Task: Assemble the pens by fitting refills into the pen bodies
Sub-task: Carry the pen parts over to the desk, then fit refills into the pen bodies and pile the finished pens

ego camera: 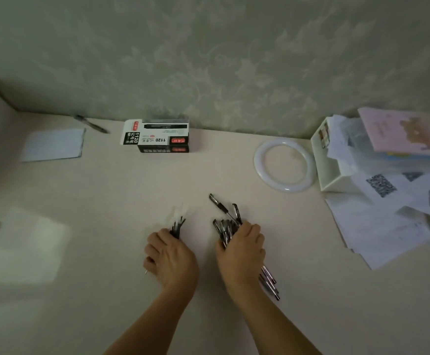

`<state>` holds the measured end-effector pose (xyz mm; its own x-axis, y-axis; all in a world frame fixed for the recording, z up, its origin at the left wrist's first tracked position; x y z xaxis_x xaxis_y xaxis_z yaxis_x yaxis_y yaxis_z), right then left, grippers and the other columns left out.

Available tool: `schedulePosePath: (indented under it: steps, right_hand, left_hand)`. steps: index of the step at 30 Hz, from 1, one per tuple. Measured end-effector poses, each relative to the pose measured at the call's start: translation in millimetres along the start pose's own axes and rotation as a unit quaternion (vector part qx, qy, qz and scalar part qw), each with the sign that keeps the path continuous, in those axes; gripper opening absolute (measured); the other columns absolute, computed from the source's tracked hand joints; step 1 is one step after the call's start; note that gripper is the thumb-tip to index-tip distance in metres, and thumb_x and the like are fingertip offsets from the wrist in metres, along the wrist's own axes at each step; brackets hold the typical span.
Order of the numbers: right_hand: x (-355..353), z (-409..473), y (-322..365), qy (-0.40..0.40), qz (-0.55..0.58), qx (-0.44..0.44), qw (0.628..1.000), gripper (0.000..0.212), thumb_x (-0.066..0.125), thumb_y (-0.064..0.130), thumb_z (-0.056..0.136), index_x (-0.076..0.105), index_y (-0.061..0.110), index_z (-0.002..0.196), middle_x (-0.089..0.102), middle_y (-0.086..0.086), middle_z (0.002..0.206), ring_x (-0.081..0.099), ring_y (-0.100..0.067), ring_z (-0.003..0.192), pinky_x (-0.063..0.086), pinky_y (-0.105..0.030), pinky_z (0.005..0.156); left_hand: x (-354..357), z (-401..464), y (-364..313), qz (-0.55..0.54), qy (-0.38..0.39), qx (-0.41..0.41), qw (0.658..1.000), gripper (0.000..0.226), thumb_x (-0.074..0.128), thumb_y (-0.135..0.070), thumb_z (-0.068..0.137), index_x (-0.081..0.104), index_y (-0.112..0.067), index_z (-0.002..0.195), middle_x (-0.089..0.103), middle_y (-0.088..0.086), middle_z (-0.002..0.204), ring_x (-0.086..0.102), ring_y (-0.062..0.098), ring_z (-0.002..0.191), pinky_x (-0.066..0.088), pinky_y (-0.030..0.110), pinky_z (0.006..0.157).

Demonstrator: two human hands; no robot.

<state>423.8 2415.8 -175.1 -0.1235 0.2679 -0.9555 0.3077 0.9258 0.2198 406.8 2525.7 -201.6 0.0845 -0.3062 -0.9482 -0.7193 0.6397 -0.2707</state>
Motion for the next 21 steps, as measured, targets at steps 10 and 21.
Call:
schedulePosePath:
  steps: [10,21]
  right_hand:
    - [25.1,0.9,-5.7,-0.127,-0.021,-0.073,0.989,0.097,0.063,0.07,0.072,0.052,-0.004,0.133,0.058,-0.015,0.11,0.056,-0.031,0.092,0.047,-0.044,0.073]
    - [46.1,2.9,-8.9,-0.184,-0.039,-0.107,0.976,0.113,0.031,0.082,0.081,0.002,-0.002,0.153,0.041,-0.015,0.137,0.041,-0.033,0.117,0.035,-0.047,0.098]
  left_hand:
    - [-2.2,6.6,11.0,0.057,-0.066,0.144,0.986,0.063,0.056,-0.048,0.082,0.041,-0.014,0.134,0.045,0.011,0.112,0.045,0.032,0.1,0.038,0.042,0.081]
    - [-3.6,37.8,21.2,0.053,-0.043,0.256,0.964,0.062,0.042,-0.064,0.084,0.03,-0.026,0.132,0.032,0.002,0.109,0.047,0.026,0.107,0.044,0.04,0.083]
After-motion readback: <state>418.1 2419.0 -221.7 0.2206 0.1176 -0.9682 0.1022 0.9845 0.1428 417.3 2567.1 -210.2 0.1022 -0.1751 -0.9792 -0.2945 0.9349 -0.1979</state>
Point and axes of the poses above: each hand's wrist, its own z-axis towards the middle knuckle, its own x-axis out of the palm, y = z × x, the point moved 1 cm from there along z, towards the middle knuckle
